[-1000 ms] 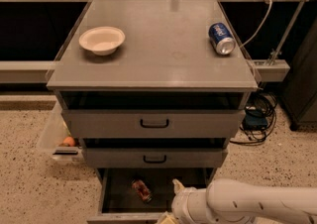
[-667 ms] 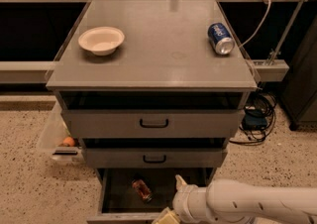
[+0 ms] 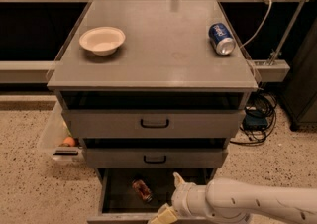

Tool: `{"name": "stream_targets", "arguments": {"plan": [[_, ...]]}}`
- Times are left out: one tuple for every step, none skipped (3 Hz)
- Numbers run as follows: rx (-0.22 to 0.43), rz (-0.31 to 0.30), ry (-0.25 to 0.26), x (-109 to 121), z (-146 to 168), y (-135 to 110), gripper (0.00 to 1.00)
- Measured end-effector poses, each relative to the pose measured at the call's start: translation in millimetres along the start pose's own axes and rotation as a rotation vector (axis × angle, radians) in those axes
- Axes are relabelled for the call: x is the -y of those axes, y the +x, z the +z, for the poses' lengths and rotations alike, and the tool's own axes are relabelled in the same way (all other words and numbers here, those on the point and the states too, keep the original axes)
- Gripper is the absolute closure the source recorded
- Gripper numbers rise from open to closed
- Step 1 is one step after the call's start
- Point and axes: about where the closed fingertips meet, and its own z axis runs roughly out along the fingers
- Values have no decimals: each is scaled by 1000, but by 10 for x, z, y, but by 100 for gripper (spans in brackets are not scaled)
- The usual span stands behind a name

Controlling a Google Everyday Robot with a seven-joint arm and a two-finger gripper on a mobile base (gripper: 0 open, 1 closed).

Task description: Pick coke can from bottom drawer and place on counter

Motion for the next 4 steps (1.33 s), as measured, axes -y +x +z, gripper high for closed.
{"name": "stream_targets", "arguments": {"plan": [[103,-16,-33,309,446,-146,0],[145,55,-122,365,1002,10,0],[157,122,-164,231,1264,197,0],[156,122,-166,218,1265,201,0]]}}
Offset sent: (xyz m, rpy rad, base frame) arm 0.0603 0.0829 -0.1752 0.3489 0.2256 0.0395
